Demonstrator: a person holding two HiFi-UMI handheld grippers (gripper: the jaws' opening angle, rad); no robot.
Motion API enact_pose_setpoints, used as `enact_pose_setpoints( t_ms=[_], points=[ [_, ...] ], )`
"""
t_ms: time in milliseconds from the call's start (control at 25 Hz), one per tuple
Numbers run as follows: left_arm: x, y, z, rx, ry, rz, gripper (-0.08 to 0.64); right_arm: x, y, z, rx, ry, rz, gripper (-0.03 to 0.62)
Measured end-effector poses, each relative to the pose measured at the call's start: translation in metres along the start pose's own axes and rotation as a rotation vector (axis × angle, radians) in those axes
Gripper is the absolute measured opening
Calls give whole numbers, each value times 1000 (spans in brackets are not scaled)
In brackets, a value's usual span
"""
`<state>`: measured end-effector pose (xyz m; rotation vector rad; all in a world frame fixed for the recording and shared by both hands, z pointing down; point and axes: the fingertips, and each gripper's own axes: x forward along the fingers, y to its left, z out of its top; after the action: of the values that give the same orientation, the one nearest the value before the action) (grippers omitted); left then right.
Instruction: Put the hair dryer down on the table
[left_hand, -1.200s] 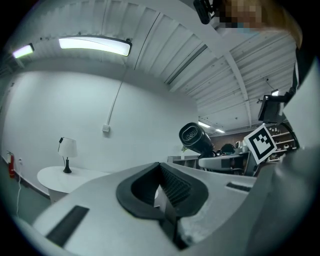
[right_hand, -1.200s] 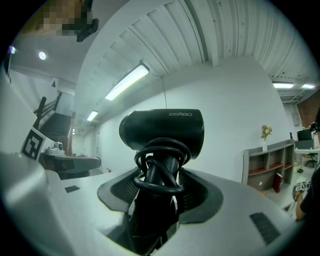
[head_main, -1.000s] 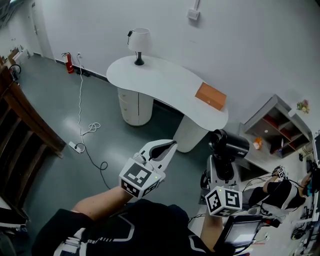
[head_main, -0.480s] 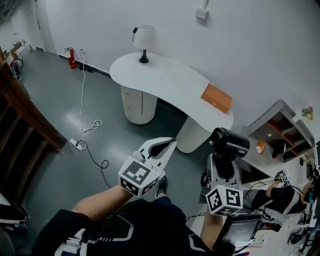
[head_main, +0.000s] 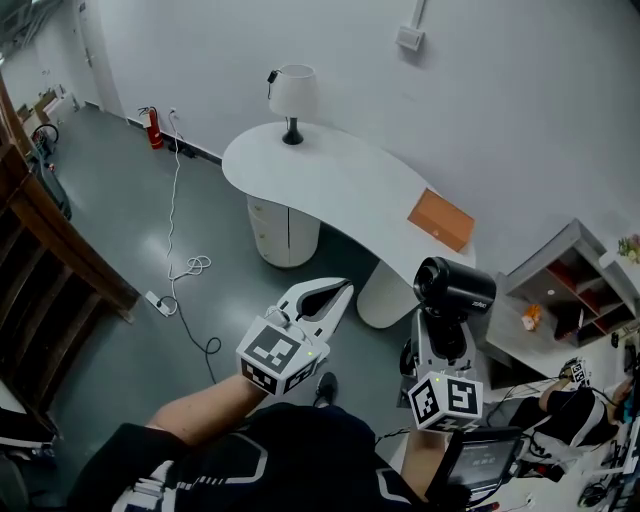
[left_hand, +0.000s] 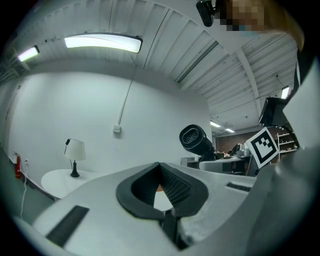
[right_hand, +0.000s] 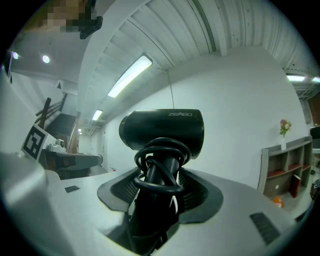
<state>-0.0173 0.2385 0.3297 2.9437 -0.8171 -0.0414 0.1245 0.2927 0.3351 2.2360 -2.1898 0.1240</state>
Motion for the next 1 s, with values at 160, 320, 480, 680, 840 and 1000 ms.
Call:
enact_pose_setpoints(
  t_ms=[160, 320, 480, 680, 840, 1000],
  points=[
    [31, 10, -4, -17, 21, 7, 6, 27, -16, 1, 6, 0, 31, 249],
    [62, 14, -4, -35, 35, 0, 6, 51, -31, 0, 0, 15, 59, 249],
    [91, 24, -1, -25, 46, 8, 6, 78, -47, 5, 5, 16, 75, 249],
    [120, 36, -4, -39, 56, 28, 6, 104, -66, 5, 12, 18, 101, 249],
    [141, 45, -4, -36, 59, 35, 6, 124, -78, 3, 18, 30, 112, 248],
    [163, 57, -4, -38, 61, 54, 6, 143, -92, 6, 13, 29, 127, 247]
  ],
)
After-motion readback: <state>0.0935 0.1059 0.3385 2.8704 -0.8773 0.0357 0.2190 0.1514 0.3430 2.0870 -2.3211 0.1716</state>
